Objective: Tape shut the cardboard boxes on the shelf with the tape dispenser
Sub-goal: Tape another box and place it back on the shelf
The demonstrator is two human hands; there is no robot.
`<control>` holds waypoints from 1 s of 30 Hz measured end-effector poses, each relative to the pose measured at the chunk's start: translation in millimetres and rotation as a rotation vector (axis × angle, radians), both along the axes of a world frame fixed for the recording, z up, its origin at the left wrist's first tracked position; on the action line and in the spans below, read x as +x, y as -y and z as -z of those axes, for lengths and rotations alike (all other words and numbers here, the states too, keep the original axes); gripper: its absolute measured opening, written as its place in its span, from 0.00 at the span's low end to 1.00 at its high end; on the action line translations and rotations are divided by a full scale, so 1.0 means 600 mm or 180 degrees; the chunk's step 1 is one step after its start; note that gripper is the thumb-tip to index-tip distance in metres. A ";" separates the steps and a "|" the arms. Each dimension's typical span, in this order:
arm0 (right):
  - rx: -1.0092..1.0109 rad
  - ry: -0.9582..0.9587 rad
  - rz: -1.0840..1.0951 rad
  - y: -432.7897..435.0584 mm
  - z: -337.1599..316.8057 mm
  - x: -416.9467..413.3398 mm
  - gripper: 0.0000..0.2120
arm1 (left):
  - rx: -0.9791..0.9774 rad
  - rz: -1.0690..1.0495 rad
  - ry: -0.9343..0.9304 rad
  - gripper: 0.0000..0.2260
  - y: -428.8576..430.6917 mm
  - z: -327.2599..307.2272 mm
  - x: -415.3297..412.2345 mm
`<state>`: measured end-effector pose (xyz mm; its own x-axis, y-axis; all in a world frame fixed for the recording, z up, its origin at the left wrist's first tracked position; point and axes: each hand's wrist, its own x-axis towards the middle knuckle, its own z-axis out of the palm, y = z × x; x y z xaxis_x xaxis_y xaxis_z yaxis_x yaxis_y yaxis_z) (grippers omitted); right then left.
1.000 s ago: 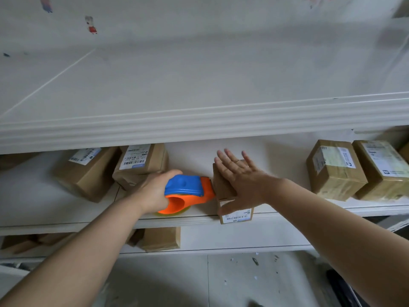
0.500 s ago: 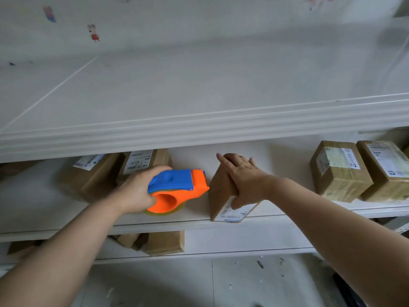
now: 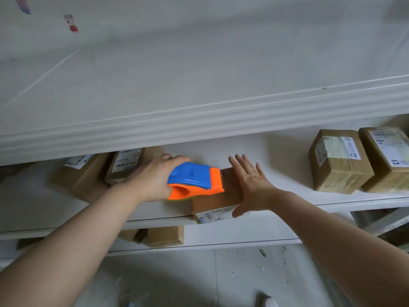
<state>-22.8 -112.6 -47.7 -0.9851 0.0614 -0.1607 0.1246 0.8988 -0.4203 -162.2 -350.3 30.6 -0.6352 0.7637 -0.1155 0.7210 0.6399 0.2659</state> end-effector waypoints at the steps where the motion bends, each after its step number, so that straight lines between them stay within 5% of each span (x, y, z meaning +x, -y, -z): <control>1: -0.0045 -0.0099 -0.0096 0.011 -0.006 -0.007 0.69 | -0.0022 0.0019 0.0009 0.37 0.002 -0.001 0.000; 8: 0.0384 -0.0011 -0.0153 0.032 0.013 -0.028 0.65 | -0.0070 0.0009 0.0063 0.36 0.003 -0.005 0.002; 20: 0.0286 0.0071 -0.0082 0.013 0.014 -0.031 0.68 | -0.0034 -0.0587 0.0425 0.45 0.189 -0.022 -0.062; 30: 0.0381 0.0133 -0.0096 0.020 0.009 -0.030 0.68 | -0.0133 -0.0563 0.0370 0.43 0.192 0.018 -0.067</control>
<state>-40.7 -124.5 -52.8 -0.9794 0.0529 -0.1949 0.1118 0.9458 -0.3049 -202.4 -465.6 19.6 -0.7394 0.6345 -0.2251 0.5624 0.7660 0.3114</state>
